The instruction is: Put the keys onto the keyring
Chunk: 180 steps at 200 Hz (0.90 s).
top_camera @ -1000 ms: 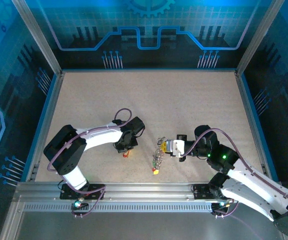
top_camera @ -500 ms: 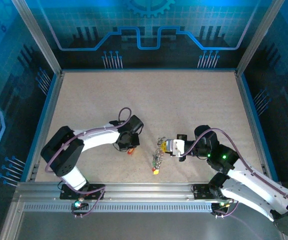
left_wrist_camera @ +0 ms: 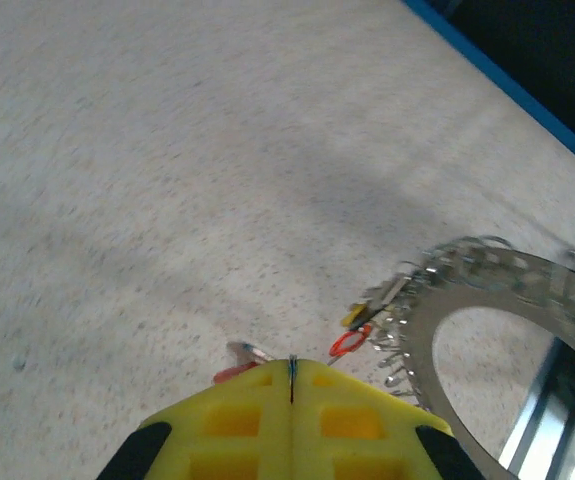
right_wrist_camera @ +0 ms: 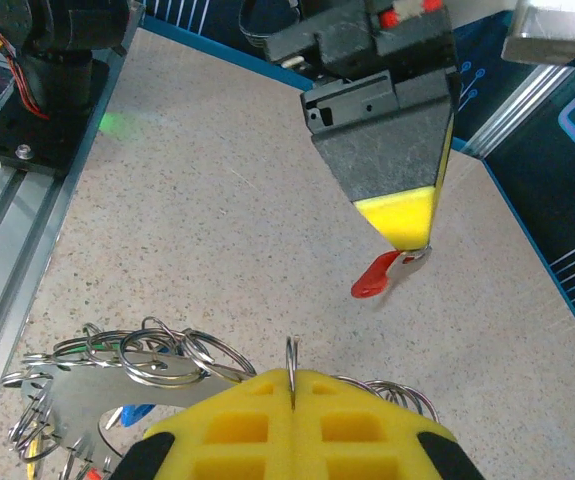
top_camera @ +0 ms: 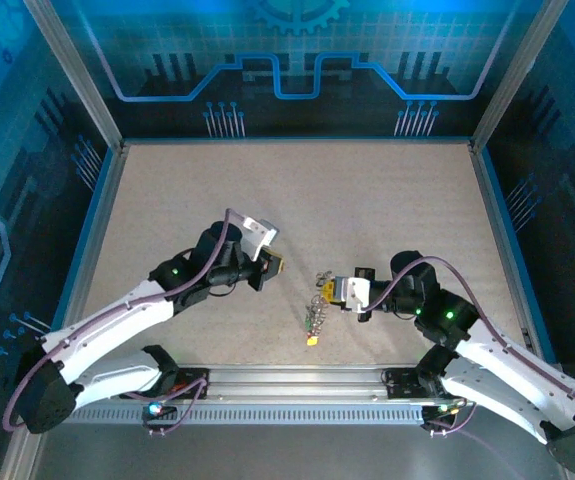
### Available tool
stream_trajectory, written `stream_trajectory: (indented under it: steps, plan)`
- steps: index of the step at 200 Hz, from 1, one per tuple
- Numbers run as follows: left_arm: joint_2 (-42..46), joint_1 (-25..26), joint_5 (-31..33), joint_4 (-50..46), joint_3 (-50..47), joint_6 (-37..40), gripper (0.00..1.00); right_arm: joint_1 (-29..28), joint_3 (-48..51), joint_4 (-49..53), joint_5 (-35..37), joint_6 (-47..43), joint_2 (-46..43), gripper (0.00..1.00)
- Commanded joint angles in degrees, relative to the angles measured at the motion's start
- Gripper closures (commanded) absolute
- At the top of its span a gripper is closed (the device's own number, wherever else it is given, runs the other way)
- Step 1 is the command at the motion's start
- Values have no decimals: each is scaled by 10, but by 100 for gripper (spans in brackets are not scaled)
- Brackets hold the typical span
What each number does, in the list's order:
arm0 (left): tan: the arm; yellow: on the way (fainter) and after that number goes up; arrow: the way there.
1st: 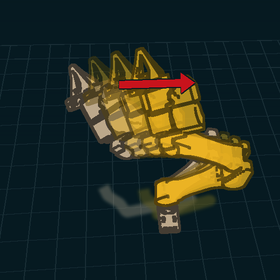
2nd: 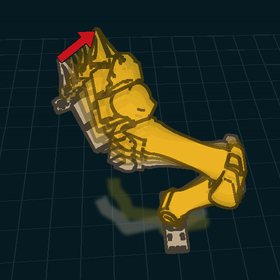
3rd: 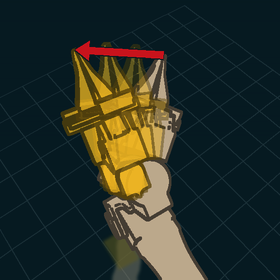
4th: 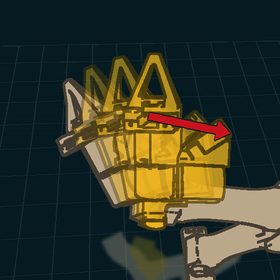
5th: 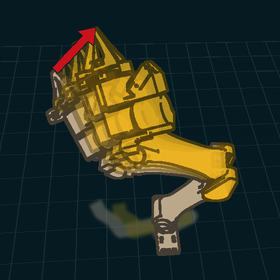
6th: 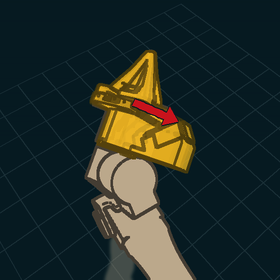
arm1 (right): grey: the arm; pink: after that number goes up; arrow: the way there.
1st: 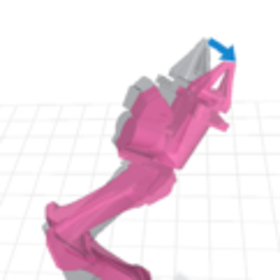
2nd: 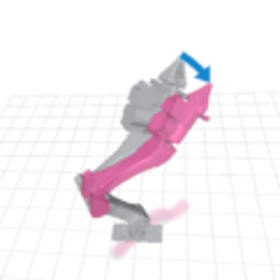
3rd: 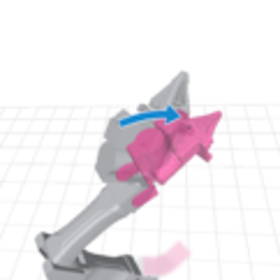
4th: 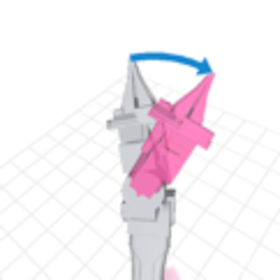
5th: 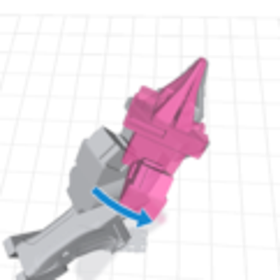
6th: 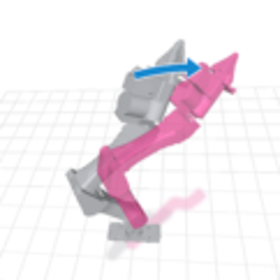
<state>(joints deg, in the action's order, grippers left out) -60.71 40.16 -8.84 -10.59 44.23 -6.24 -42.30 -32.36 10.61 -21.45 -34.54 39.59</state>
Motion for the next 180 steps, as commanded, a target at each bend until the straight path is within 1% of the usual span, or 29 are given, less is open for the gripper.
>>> stream_trajectory:
  steps: [1,32,68,92,94,97,102,107,122,145,180]
  plan:
    - [20,-1,-105,23,-20,148,100,8,-22,-24,-13,-6,-5,100]
    - [44,5,-150,38,-28,213,100,8,-25,-23,-22,-9,4,100]
    - [69,24,-152,89,-56,259,100,6,-26,-31,-44,-15,19,100]
    - [71,37,-145,103,-62,292,100,6,-35,-27,-58,-16,40,100]
    - [71,37,-150,103,-62,298,100,6,-36,-28,-60,-16,42,100]
    - [71,36,-175,97,-61,323,100,6,-36,-29,-62,-16,43,100]
    - [71,38,-216,72,-57,380,100,6,-37,-29,-65,-16,46,100]
    - [71,42,-235,63,-58,410,100,6,-39,-30,-68,-15,50,100]
    - [64,52,-220,76,-57,411,100,6,-43,-31,-78,-14,60,100]
    - [63,66,-217,86,-61,441,100,6,-53,-24,-102,-12,79,100]
    - [69,73,-193,110,-64,451,100,7,-60,-18,-133,-8,93,100]
